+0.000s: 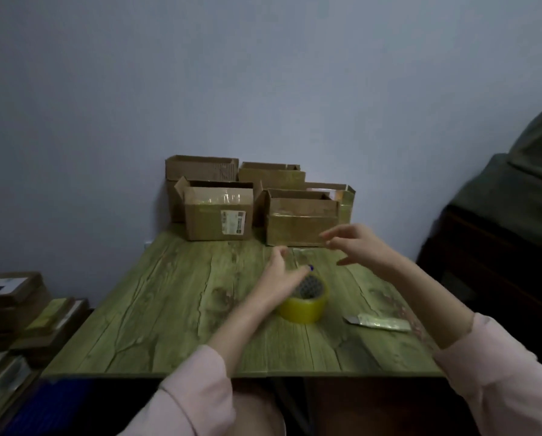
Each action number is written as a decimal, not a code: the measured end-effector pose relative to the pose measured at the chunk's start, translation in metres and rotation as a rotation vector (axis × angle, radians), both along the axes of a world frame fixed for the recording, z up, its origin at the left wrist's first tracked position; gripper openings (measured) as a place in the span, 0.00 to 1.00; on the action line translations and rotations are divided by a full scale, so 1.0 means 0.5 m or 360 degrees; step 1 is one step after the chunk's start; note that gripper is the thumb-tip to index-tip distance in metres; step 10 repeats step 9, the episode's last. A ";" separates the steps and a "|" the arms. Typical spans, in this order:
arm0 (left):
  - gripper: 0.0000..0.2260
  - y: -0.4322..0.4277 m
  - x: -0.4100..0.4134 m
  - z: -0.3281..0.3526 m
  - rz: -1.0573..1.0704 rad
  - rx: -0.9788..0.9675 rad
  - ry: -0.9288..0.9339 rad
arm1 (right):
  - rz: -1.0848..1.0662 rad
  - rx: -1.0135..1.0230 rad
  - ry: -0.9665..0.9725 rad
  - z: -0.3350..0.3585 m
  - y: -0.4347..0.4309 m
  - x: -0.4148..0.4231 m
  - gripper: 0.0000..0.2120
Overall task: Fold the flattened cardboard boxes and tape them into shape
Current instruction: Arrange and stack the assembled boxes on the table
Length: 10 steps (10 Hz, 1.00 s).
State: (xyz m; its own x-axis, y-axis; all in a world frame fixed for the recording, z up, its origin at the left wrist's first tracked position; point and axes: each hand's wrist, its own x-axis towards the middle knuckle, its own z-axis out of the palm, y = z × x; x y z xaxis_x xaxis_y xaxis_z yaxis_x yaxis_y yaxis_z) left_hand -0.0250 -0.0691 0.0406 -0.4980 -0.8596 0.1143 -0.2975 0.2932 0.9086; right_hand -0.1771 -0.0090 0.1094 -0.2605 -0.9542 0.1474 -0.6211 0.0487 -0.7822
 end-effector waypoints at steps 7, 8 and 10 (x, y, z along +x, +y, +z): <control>0.11 0.138 -0.066 -0.094 -0.0159 -0.1117 -0.0650 | -0.0834 0.0375 0.0687 -0.214 0.158 -0.106 0.17; 0.11 0.150 -0.067 -0.106 -0.0124 -0.1189 -0.0667 | -0.0934 0.0358 0.0678 -0.221 0.158 -0.091 0.18; 0.13 0.160 -0.059 -0.107 -0.0130 -0.1197 -0.0653 | -0.0992 0.0422 0.0773 -0.224 0.164 -0.068 0.22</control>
